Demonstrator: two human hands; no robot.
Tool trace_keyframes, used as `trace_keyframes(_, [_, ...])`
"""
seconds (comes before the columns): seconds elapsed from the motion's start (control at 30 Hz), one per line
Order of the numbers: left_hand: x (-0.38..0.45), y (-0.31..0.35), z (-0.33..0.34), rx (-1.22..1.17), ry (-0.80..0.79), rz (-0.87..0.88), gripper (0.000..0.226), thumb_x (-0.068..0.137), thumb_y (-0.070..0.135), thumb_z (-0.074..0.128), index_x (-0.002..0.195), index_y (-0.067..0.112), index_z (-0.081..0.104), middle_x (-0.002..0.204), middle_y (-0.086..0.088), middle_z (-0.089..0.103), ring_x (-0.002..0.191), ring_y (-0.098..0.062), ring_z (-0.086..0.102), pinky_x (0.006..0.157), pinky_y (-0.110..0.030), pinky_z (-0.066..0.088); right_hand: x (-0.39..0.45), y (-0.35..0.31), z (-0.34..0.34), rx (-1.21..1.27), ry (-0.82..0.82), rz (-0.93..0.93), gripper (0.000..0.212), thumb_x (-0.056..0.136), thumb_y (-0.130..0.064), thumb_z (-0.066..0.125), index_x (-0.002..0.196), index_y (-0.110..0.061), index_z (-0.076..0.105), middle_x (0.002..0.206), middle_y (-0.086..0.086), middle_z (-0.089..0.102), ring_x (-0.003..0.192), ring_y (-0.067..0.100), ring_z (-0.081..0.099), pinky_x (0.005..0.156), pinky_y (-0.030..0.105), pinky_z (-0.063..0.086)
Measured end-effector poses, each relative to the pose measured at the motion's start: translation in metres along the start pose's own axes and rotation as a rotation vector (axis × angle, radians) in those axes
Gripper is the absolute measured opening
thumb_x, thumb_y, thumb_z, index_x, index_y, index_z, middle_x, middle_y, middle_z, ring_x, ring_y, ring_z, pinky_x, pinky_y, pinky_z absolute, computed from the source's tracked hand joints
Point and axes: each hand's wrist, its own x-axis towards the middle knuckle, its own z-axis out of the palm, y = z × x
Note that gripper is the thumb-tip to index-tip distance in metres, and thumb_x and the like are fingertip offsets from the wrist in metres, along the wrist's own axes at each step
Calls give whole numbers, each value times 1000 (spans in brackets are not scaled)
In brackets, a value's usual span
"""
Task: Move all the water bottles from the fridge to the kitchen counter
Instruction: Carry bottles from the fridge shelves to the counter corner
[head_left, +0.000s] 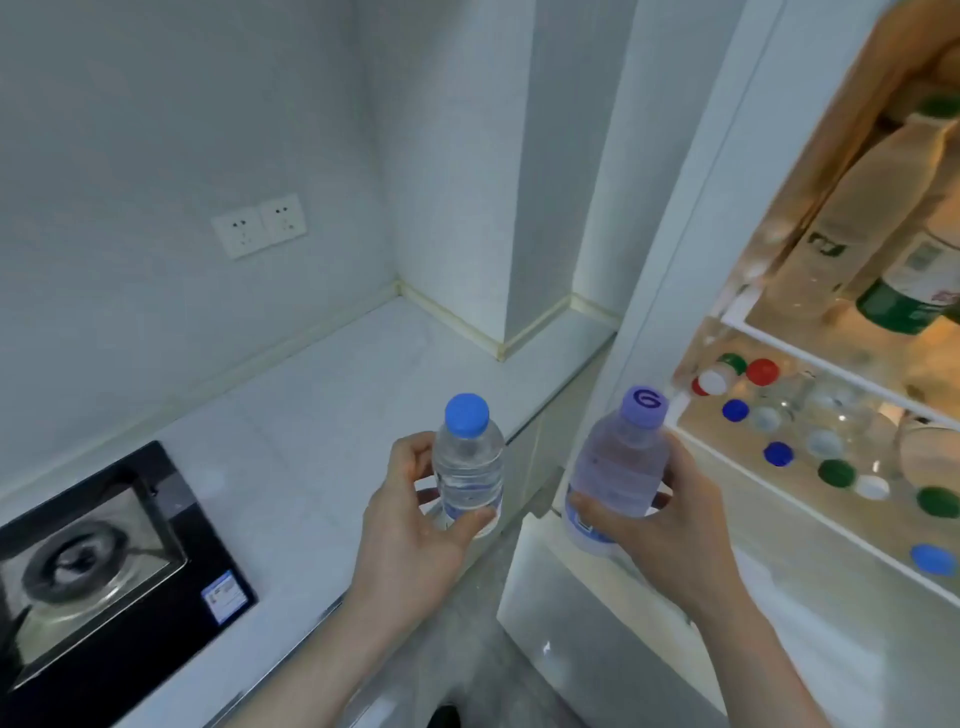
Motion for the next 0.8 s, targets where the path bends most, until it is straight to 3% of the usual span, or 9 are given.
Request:
trace_keyframes(0.1, [-31,-13,-32,51,135,-61,67,74,17,91,120,37,47,113,27,67,106,-1,65,87,-15,52,-4,2,28,50,-127,-19,61,67,-13,96,105,-47,63,101,-17,72,92,11,69,78,32,56])
trace_keyframes(0.23, [-80,-23,-79,96,284,-132,68,73,13,91,122,33,48,111,23,69,107,-1,64,88,-12,49,-16,-12,72,93,-343,-20,51,67,-14,96,102,-34,64,90,-14,72,77,7,67,65,18,54])
trace_keyframes(0.4, [-148,-38,-146,165,512,-199,68,71,11,92,121,27,51,108,22,71,104,0,66,85,-6,44,-43,-60,152,81,-592,-184,57,63,-27,99,107,-38,63,98,-18,73,90,8,70,74,19,55])
trace_keyframes(0.57, [-222,-56,-214,204,733,-273,69,70,10,91,121,30,49,107,21,71,104,-3,67,85,-16,52,-93,-116,230,120,-831,-294,55,65,-22,98,106,-37,66,98,-14,75,89,10,72,77,17,56])
trace_keyframes(0.8, [-342,-73,-317,230,960,-361,71,70,16,92,122,34,48,109,29,68,104,0,65,88,-22,52,-206,-194,331,163,-1069,-401,59,66,-19,97,111,-39,67,101,-15,75,91,9,73,79,28,60])
